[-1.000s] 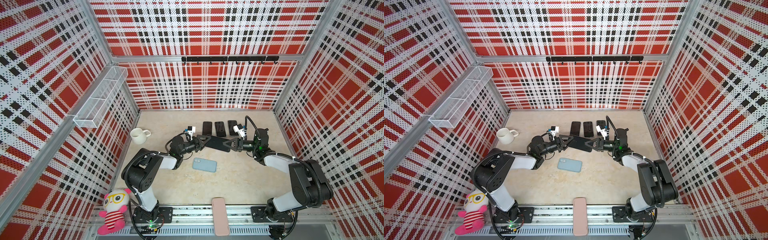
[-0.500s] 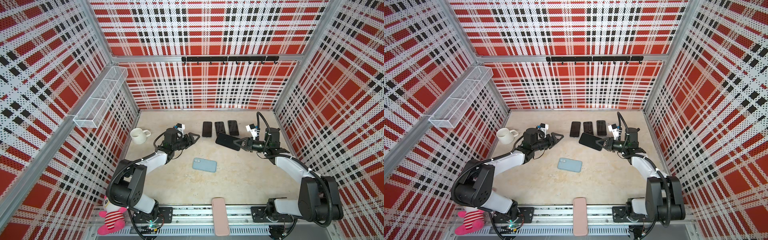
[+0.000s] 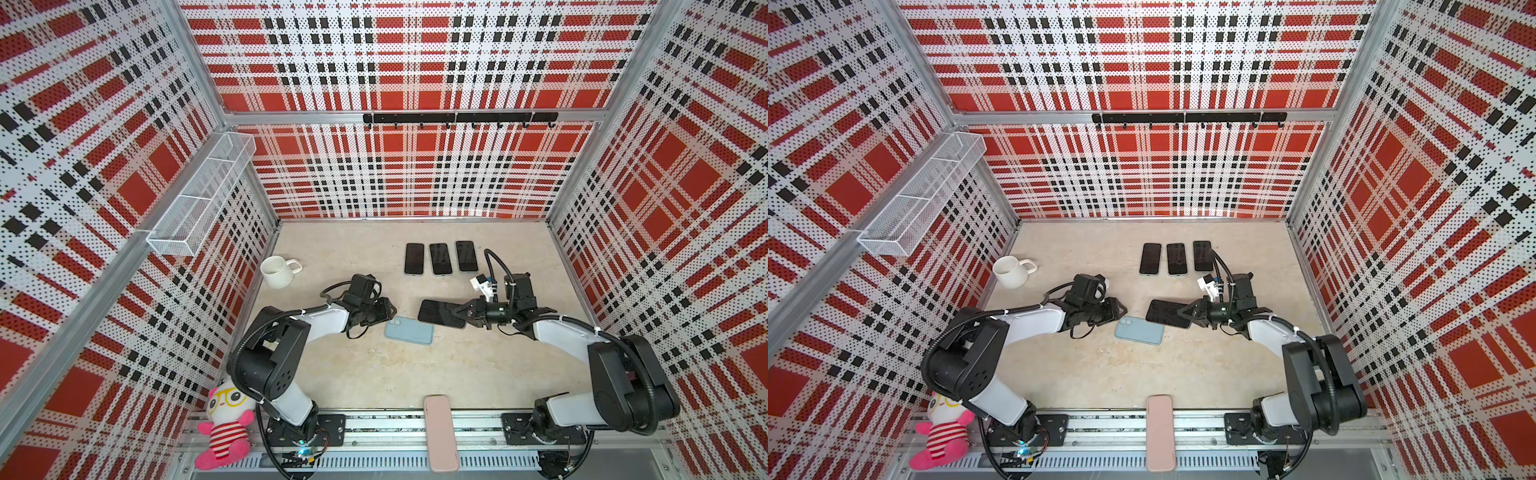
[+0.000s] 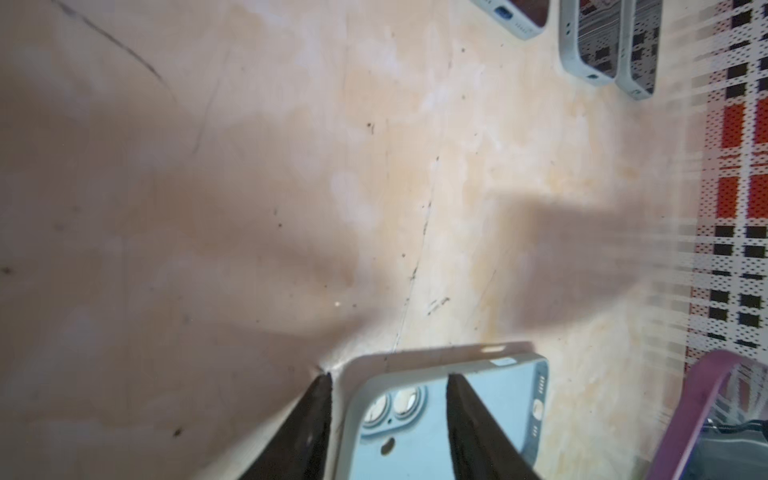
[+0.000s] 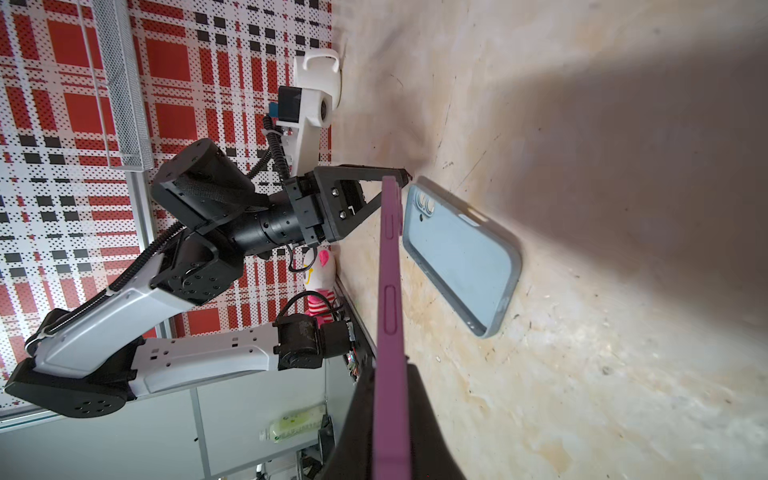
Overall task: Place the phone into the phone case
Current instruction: 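Lower the black phone onto the light blue case held by the left gripper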
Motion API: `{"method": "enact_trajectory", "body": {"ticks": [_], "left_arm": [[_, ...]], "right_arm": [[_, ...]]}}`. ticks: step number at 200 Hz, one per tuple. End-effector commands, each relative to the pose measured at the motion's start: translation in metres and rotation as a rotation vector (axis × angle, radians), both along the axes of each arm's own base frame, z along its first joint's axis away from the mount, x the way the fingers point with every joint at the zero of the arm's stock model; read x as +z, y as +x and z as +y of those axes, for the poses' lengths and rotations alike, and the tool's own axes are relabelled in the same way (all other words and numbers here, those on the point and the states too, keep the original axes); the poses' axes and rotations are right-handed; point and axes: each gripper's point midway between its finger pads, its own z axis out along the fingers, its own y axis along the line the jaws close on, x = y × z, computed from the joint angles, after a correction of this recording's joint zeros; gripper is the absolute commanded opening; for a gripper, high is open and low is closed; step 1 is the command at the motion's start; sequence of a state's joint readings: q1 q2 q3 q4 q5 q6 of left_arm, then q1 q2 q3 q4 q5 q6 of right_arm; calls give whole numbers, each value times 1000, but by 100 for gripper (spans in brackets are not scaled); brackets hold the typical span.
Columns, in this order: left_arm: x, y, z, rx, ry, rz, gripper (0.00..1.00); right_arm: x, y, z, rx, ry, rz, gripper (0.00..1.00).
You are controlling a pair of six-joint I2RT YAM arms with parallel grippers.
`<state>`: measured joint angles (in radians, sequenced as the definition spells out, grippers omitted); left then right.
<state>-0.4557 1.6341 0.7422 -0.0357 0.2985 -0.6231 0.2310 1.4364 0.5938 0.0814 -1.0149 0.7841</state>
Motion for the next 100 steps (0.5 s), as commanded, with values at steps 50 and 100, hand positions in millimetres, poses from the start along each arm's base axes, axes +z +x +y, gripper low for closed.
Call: {"method": "enact_trajectory", "body": {"ticks": [50, 100], "left_arm": [[-34, -36, -4, -5, 42, 105, 26], [-37, -52, -11, 32, 36, 142, 10]], "right_arm": [[-20, -12, 16, 62, 16, 30, 0], [-34, -16, 15, 112, -40, 56, 0]]}}
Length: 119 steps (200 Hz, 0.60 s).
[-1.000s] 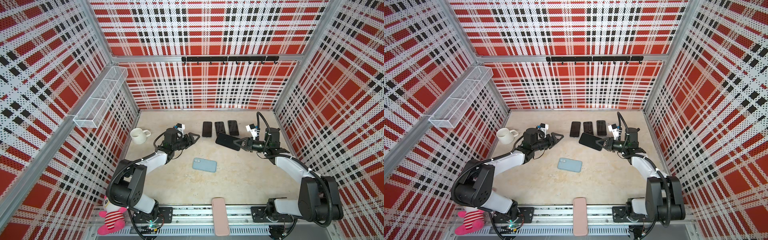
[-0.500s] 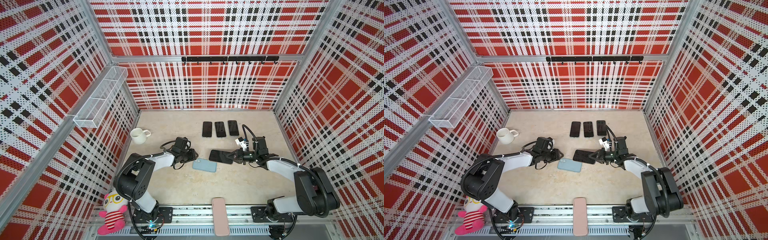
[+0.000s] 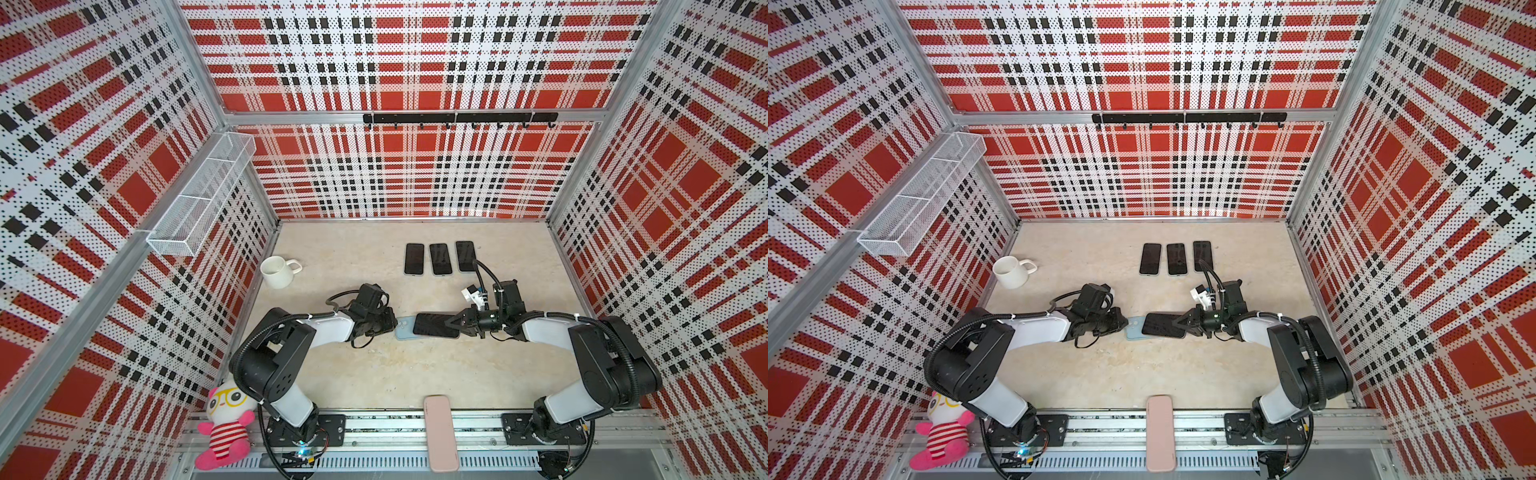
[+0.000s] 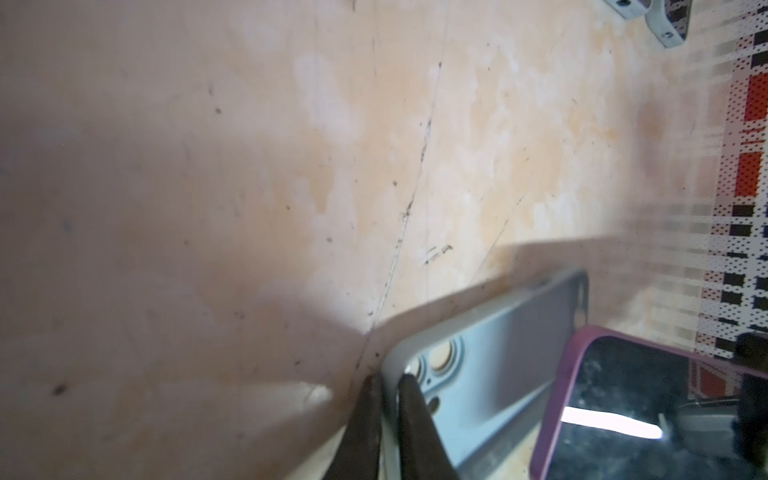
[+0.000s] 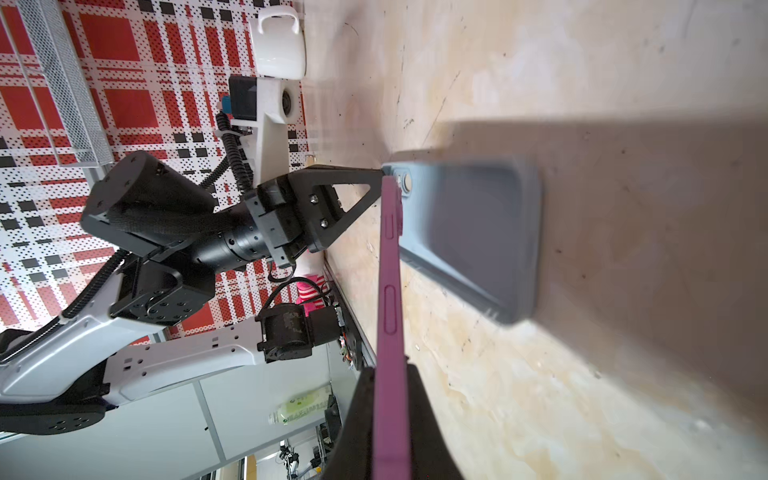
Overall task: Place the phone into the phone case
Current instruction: 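Lower the black phone onto the light blue case held by the left gripper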
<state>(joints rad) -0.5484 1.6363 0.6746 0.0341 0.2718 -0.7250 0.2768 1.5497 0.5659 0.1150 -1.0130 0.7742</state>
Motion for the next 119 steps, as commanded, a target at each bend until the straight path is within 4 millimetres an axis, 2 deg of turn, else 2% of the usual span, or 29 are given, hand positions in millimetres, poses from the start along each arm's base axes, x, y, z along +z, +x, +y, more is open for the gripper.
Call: {"method": "enact_trajectory", "body": {"ticks": [1, 19, 34, 58, 90, 119], "left_arm": [[-23, -25, 9, 28, 55, 99, 10], [-21, -26, 7, 28, 55, 93, 12], [-19, -25, 8, 24, 63, 79, 23], [-12, -19, 5, 8, 53, 58, 36], [-3, -19, 1, 2, 18, 44, 40], [-6, -25, -5, 6, -57, 64, 41]], "right_arm": [[3, -1, 4, 66, -9, -39, 0], [-2, -3, 3, 102, -39, -40, 0], [-10, -3, -1, 131, -90, -43, 0], [-13, 3, -2, 152, -129, -52, 0], [-19, 4, -4, 183, -155, -42, 0], [-30, 4, -5, 218, -174, -24, 0]]}}
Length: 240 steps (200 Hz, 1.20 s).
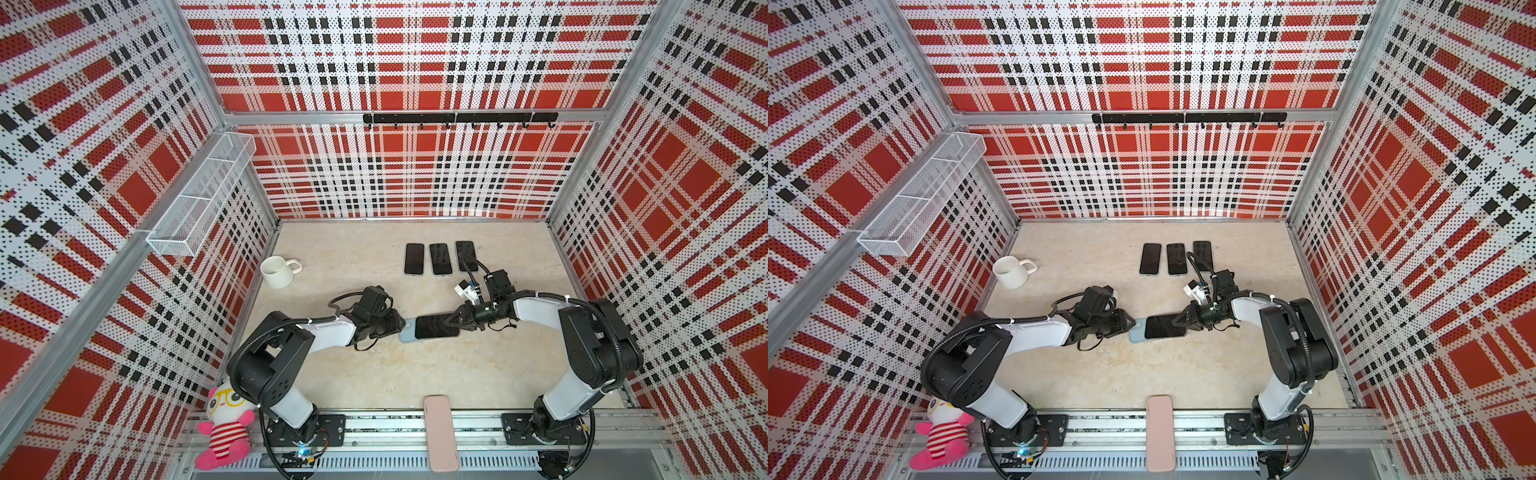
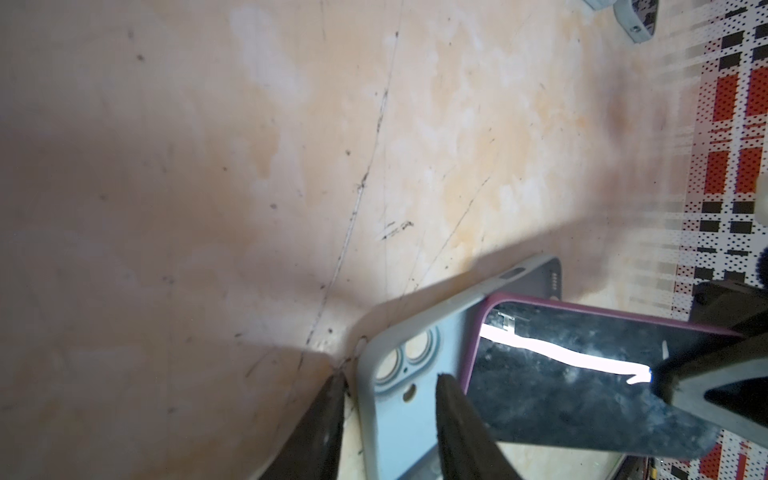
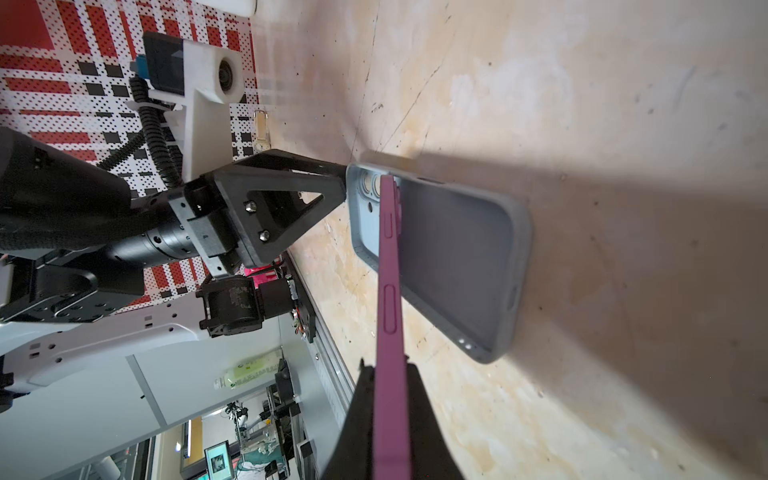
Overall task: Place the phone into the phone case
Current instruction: 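Lower the black phone onto the light blue case held by the left gripper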
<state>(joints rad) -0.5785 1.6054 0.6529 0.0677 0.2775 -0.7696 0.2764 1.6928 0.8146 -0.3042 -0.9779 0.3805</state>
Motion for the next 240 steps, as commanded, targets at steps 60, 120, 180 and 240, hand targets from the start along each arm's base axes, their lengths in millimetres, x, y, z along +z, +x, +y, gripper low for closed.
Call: {"method": "enact_trajectory", "body": {"ticks": [60, 120, 180, 240], "left_arm": [[-11, -15, -3, 17, -78, 60, 40], [-8, -12, -12, 17, -119, 48, 40], [-5, -11, -20, 12, -139, 45, 40], [-13, -18, -17, 22, -123, 65, 40]], "right_arm": [[-26, -2, -4, 55, -67, 66, 0], [-37, 0, -1, 40, -74, 100, 0], [-41, 3, 4, 27, -72, 113, 0], [-49, 3, 16, 4, -30, 134, 0]]}}
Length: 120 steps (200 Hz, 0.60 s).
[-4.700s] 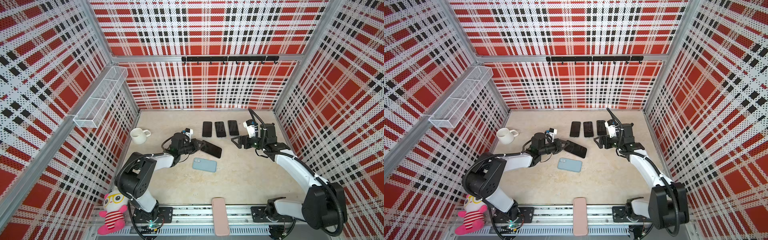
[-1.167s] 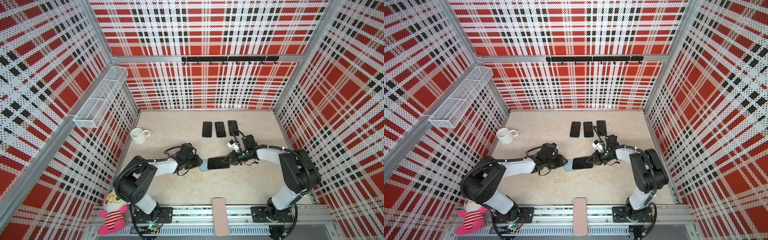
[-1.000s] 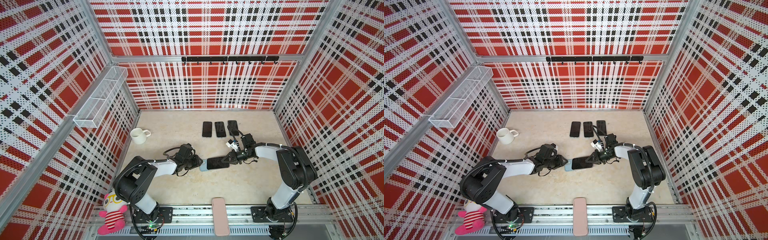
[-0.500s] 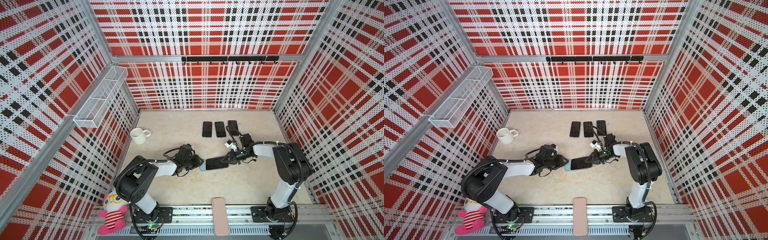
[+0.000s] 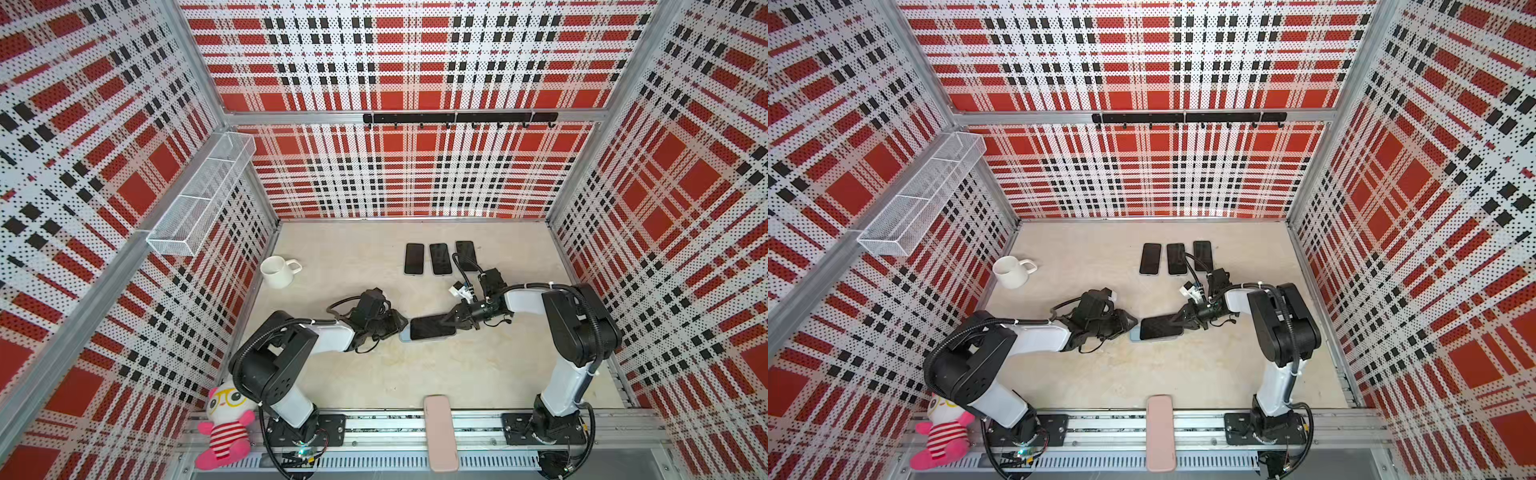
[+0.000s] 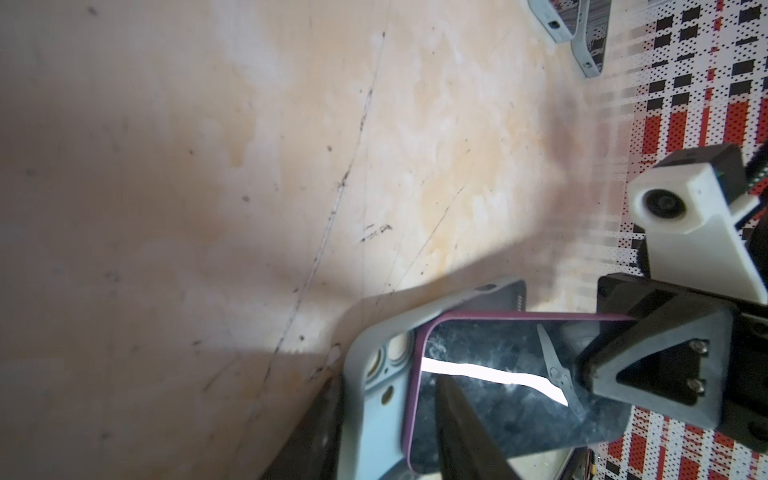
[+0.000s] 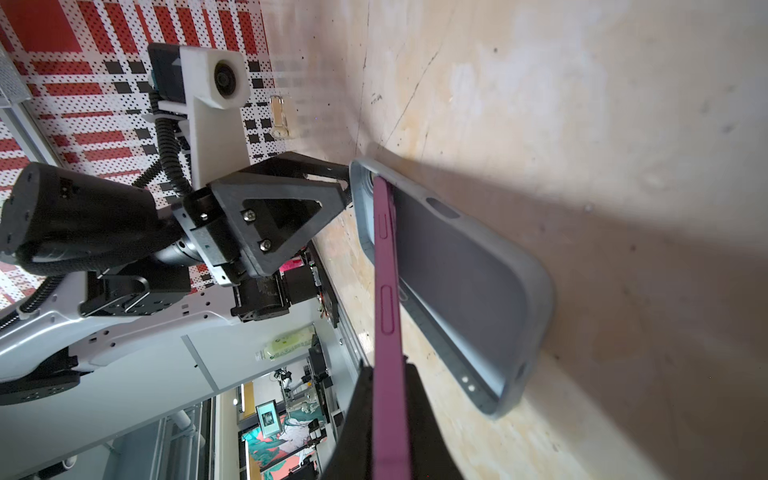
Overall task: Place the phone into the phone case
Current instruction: 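Press the black phone down into the case with the right gripper while left holds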
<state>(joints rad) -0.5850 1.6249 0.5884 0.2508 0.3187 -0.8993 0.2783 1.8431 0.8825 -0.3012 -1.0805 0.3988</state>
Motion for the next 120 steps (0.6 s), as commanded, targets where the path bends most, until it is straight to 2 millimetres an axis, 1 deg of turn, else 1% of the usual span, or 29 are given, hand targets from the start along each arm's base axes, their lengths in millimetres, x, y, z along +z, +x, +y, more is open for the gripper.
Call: {"method": "enact_trajectory", "body": {"ticks": [1, 45, 71, 120], "left_arm": [[-15, -19, -6, -39, 5, 51, 40], [-17, -18, -6, -37, 10, 51, 40], [-18, -16, -6, -37, 11, 48, 40], [-17, -10, -7, -40, 6, 33, 40]], "right_arm": [[-35, -3, 4, -18, -100, 15, 0], [-40, -6, 17, 14, -84, 28, 0], [-39, -10, 23, 42, -70, 34, 0], [-36, -16, 28, 75, -55, 37, 0]]}}
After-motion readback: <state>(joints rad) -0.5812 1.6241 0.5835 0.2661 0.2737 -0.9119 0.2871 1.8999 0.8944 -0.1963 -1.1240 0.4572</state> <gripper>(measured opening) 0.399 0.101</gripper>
